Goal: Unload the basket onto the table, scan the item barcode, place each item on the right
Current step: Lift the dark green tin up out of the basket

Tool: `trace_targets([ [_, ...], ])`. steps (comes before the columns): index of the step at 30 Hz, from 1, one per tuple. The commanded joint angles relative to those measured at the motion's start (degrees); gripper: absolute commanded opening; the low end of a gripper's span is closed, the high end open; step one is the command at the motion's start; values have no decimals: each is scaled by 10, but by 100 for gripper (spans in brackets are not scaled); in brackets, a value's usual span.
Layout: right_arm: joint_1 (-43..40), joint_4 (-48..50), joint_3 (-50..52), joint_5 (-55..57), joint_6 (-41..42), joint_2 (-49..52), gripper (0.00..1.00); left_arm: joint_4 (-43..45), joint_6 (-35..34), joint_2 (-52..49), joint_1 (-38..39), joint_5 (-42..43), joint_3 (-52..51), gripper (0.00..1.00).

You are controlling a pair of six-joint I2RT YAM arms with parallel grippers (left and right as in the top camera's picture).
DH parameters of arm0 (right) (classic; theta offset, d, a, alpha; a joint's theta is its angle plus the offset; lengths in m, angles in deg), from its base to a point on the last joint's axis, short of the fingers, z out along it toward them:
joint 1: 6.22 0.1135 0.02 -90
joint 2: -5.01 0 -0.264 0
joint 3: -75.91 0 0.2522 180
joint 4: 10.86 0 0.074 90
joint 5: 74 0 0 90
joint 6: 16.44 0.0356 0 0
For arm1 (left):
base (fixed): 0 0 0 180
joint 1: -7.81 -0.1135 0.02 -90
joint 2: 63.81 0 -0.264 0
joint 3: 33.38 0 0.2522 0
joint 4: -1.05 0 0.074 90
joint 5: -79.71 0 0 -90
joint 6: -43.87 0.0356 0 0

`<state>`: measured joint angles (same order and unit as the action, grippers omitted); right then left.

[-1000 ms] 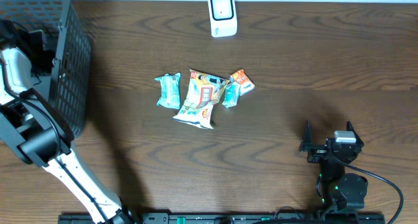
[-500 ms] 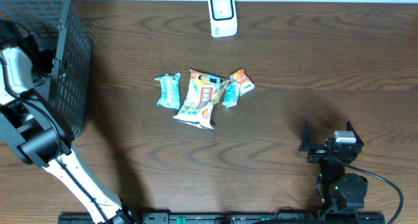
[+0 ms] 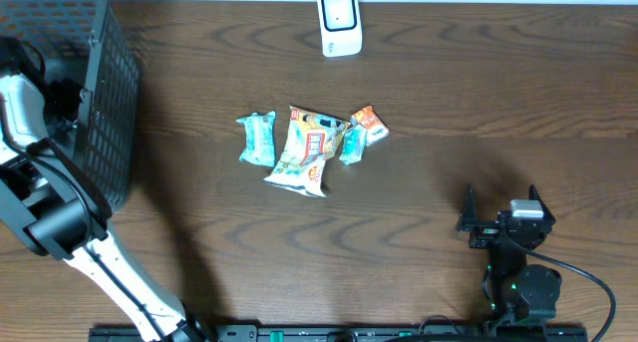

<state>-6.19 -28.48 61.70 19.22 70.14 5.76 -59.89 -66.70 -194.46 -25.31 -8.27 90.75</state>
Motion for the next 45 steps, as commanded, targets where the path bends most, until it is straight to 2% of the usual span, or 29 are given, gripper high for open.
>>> trace_targets([
  [1, 4, -2, 1, 3, 2, -1, 99, 7, -35, 17, -2, 65, -5, 100],
  [6, 4, -2, 1, 3, 2, -1, 99, 15, 4, 17, 1, 56, -5, 100],
  [10, 4, -2, 1, 3, 2, -1, 99, 15, 4, 17, 0, 15, -5, 100],
  [20, 4, -2, 1, 3, 2, -1, 99, 19, 37, 3, 26, 10, -7, 100],
  [27, 4, -2, 1, 3, 2, -1, 99, 12, 36, -26, 52, -86, -9, 100],
  [36, 4, -2, 1, 3, 2, -1, 99, 10, 23, -28, 25, -87, -20, 99],
  [39, 4, -2, 1, 3, 2, -1, 99, 12, 23, -28, 13, -87, -34, 96],
  [45, 4, -2, 1, 3, 2, -1, 99, 17, 23, -29, 3, -87, -48, 79],
])
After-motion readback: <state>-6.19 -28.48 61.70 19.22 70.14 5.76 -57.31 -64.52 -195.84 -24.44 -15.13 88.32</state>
